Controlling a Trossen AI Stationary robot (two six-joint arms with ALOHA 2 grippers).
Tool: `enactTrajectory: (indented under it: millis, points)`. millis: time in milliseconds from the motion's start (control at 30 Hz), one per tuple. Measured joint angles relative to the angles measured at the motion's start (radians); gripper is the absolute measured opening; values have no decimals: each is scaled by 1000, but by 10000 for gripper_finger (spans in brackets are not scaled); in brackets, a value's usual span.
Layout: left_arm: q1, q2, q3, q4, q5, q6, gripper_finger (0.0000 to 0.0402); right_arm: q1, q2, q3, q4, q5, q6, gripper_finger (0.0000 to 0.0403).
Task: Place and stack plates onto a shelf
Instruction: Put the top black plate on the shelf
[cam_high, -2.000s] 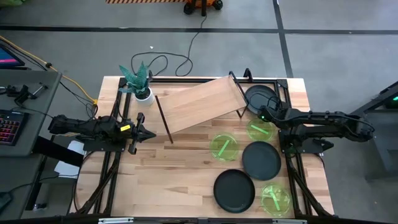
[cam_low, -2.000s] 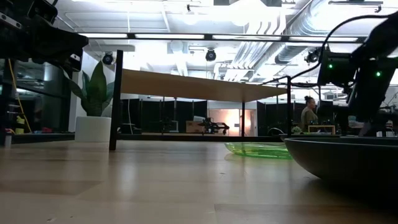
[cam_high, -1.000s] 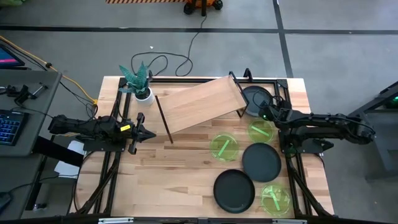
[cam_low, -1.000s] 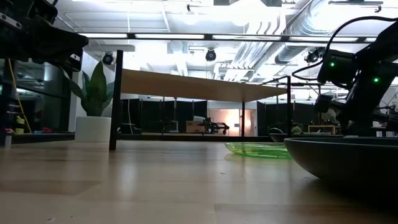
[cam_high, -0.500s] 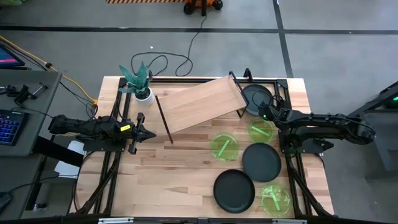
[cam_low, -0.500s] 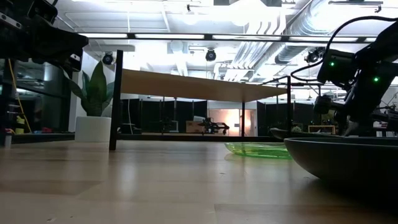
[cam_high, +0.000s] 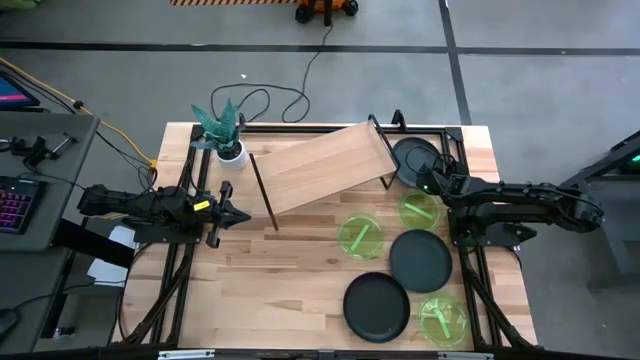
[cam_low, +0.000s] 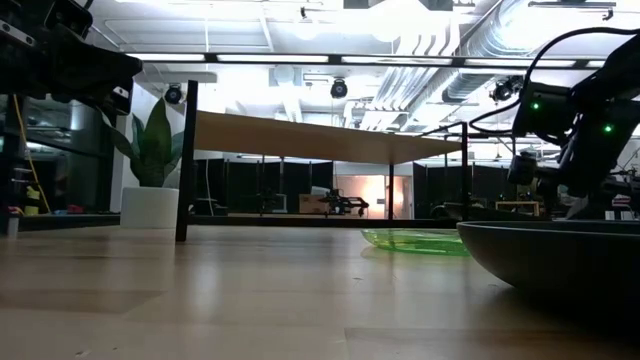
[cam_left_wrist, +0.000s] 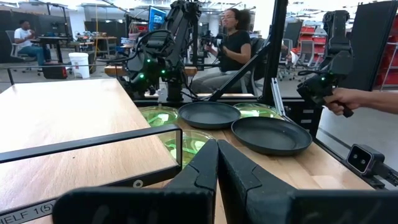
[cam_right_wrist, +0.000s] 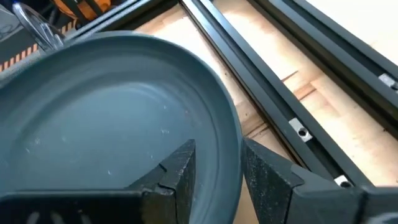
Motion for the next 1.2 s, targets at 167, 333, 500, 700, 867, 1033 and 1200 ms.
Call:
enactTrajectory:
  millis: [167, 333, 500, 700, 867, 1033, 1200]
  points:
    - [0, 0, 0, 0, 0, 0, 0, 2, -1, 0, 8, 8, -7, 124]
    - [0, 0, 0, 0, 0, 0, 0, 2, -21, 12, -3, 7, -13, 124]
    - [0, 0, 0, 0, 0, 0, 0, 2, -32, 89, -97, 12, -79, 124]
    - [0, 0, 0, 0, 0, 0, 0, 2, -29, 131, -245, 13, -49, 124]
    - [0, 0, 0, 0, 0, 0, 0, 5, -17, 80, -220, -28, 24, 124]
    - [0, 0, 0, 0, 0, 0, 0, 32, 2, 27, -35, -21, 50, 124]
    - [0, 0, 0, 0, 0, 0, 0, 37, 36, 20, -41, -20, 59, 124]
